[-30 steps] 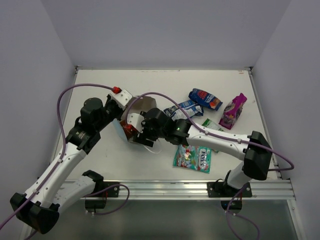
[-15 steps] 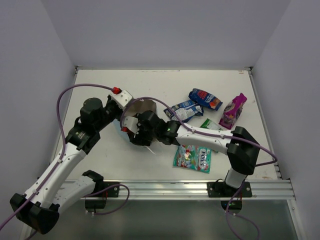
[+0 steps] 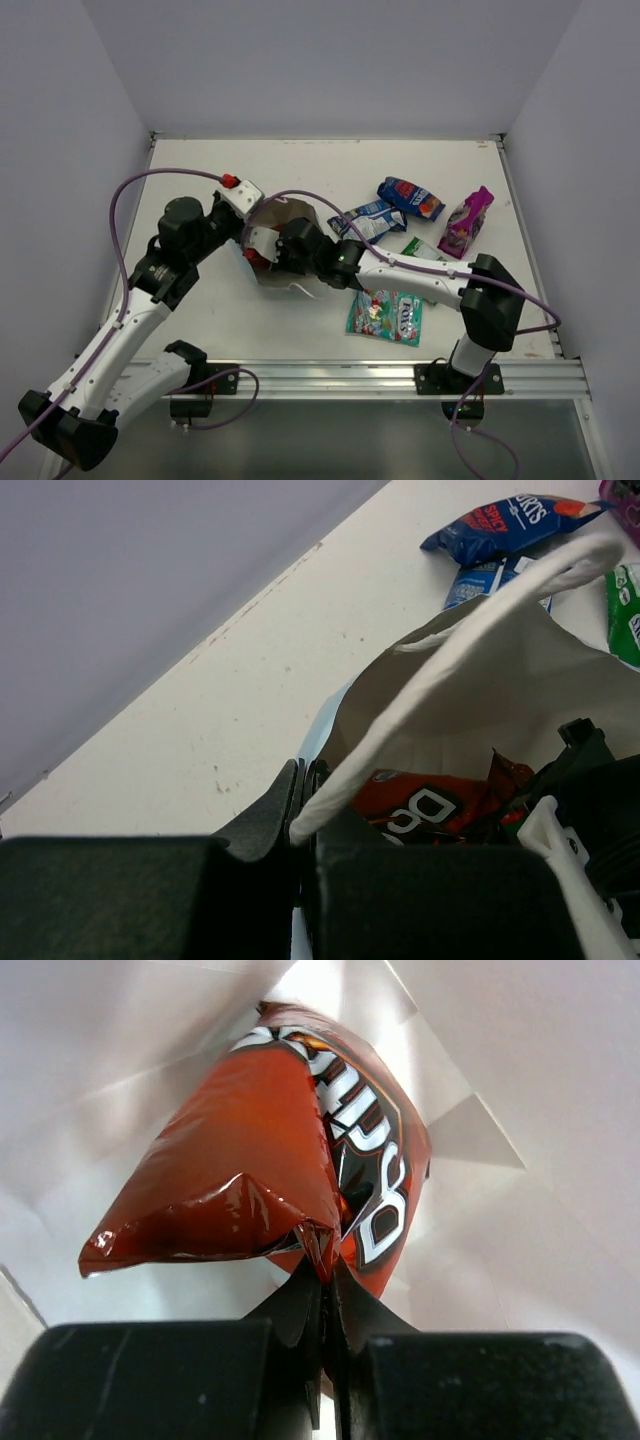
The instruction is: Take the snacks out of the paper bag
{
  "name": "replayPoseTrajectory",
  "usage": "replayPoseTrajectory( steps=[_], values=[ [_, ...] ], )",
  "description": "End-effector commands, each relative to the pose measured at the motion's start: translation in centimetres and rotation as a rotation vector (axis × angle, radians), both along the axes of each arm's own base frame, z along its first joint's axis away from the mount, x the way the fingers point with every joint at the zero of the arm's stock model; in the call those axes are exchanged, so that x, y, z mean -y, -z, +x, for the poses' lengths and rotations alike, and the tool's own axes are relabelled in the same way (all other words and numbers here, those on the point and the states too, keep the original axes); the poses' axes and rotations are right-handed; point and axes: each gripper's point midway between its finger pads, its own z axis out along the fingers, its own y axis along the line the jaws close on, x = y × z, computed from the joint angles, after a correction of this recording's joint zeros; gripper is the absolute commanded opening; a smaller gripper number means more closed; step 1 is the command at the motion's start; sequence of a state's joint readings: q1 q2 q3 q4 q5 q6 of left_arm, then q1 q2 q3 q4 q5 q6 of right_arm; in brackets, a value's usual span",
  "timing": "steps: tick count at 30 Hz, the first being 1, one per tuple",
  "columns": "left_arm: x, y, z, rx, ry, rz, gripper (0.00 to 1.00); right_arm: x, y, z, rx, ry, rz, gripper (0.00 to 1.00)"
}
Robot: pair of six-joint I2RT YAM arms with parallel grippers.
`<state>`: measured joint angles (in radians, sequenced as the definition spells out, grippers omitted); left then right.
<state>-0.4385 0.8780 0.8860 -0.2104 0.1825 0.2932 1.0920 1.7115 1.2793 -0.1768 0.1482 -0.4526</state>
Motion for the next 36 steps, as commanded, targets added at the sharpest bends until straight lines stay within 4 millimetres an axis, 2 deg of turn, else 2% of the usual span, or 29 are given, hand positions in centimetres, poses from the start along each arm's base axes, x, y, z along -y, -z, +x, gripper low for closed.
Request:
replayPoseTrajectory(
  steps=[1,3,5,7,8,10,11,13,14,16,20,23,25,28,31,33,34,36],
  values=[
    [-0.5,0.4,-0.1,-0.019,-0.031,-0.005,0.0,0.0,-9.5,-0.2,0.087,0.011,0.236,0.0],
    [-0.7,0.6,-0.1,-0.035,-0.041,-0.003,0.0,0.2,-11.7,-0.8,0.084,-0.005,0.285,0.0],
    [-1.0,0.6,0.0,-0.04,-0.059,-0.002,0.0,0.9,-15.2,-1.3,0.109,-0.011,0.35,0.0],
    [-1.0,0.5,-0.1,-0.043,-0.063,-0.006,0.0,1.4,-17.7,-1.7,0.127,-0.014,0.403,0.0],
    [-1.0,0.3,-0.1,-0.041,-0.062,-0.011,0.0,2.1,-19.9,-2.2,0.148,-0.023,0.453,0.0],
    [-1.0,0.3,-0.1,-0.045,-0.065,-0.014,0.0,2.4,-22.1,-2.9,0.158,-0.043,0.509,0.0],
    [-1.0,0.2,-0.1,-0.045,-0.068,-0.017,0.0,3.0,-24.0,-3.3,0.174,-0.048,0.549,0.0],
    [-1.4,0.5,0.1,-0.059,-0.098,-0.018,0.0,3.6,-25.9,-3.9,0.182,-0.055,0.598,0.0],
    [-1.6,0.6,0.2,-0.062,-0.113,-0.02,0.0,4.4,-27.5,-4.4,0.197,-0.059,0.635,0.0],
    [-2.3,0.9,0.6,-0.075,-0.167,-0.02,0.0,5.3,-29.3,-4.7,0.213,-0.051,0.682,0.0],
    [-3.8,1.5,1.5,-0.129,-0.289,-0.031,0.0,8.1,-34.1,-5.6,0.269,-0.027,0.785,0.0],
    [-4.6,2.1,2.4,-0.172,-0.364,-0.032,0.0,10.5,-36.9,-5.3,0.322,0.042,0.84,0.0],
    [-5.2,2.4,3.0,-0.191,-0.413,-0.028,0.0,12.2,-38.1,-4.7,0.355,0.094,0.859,0.0],
    [-6.2,2.7,3.5,-0.221,-0.477,-0.04,0.0,14.8,-38.6,-3.1,0.384,0.205,0.876,0.0],
    [-8.0,2.9,4.2,-0.254,-0.558,-0.059,0.0,17.4,-37.7,-1.4,0.381,0.331,0.886,0.0],
    [-9.7,2.7,4.8,-0.28,-0.633,-0.113,0.0,19.3,-36.2,-0.4,0.363,0.419,0.887,0.0],
    [-10.2,3.0,4.9,-0.301,-0.649,-0.124,0.0,19.5,-34.4,0.3,0.348,0.446,0.855,0.0],
    [-11.6,2.6,5.5,-0.311,-0.701,-0.172,0.0,19.9,-32.5,1.0,0.327,0.478,0.832,0.0]
  ],
)
